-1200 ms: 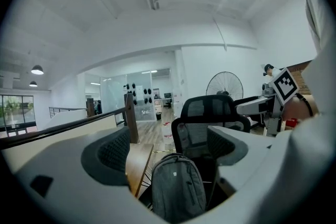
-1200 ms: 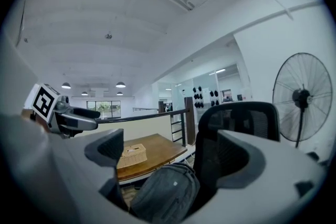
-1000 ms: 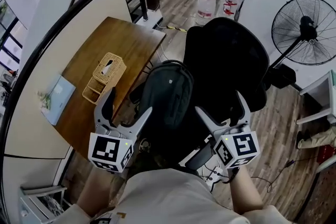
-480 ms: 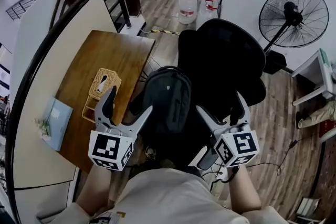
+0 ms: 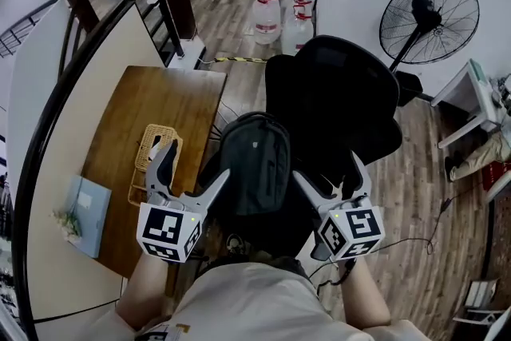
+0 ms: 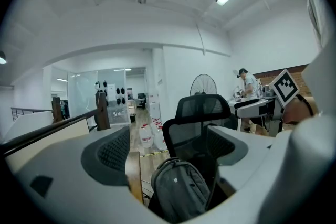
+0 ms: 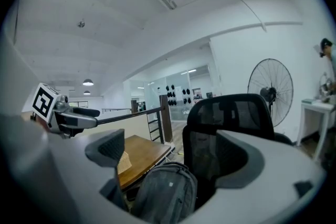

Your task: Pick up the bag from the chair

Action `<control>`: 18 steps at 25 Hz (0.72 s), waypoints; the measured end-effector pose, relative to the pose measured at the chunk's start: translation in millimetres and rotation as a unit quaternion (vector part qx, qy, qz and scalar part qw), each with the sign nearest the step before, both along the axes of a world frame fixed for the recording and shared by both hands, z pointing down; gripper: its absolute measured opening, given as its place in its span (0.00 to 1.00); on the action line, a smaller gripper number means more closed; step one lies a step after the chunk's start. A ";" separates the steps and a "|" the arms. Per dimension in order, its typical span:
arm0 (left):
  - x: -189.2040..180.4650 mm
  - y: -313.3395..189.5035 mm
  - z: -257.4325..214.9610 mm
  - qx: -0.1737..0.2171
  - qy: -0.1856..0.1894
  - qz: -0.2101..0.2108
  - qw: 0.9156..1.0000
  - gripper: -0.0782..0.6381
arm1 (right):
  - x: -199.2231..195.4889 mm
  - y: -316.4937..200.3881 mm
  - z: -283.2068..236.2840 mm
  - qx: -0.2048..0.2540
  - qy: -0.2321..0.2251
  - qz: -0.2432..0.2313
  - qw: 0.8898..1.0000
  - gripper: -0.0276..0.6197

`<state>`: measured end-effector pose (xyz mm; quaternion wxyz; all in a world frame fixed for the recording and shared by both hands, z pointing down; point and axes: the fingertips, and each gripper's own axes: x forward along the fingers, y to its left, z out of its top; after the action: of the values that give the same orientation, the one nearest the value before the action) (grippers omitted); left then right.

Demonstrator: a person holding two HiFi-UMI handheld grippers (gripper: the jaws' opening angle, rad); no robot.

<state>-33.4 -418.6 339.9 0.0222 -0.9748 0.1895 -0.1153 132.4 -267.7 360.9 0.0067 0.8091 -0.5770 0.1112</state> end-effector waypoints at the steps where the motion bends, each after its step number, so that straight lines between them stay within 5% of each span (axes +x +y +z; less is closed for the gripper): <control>1: -0.1 -0.7 -1.1 -0.002 0.005 0.001 1.000 0.74 | -0.8 -0.4 0.5 -0.001 -0.001 0.000 1.000 0.88; 6: 3.5 -7.2 -0.4 -0.007 0.008 -0.006 1.000 0.74 | 1.4 -8.4 2.0 -0.008 -0.004 -0.012 1.000 0.88; 10: 15.8 -19.1 22.0 -0.017 -0.017 -0.002 1.000 0.74 | 16.2 -19.1 21.1 -0.007 -0.066 -0.014 0.998 0.84; 18: 51.4 -59.8 84.5 -0.067 -0.060 -0.008 0.996 0.74 | 60.4 -69.3 78.2 -0.057 -0.076 -0.022 0.995 0.84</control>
<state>18.1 -478.4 424.4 -0.0325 -0.9639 0.1873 -0.1865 192.8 -337.1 439.2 0.0113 0.7837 -0.5861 0.2053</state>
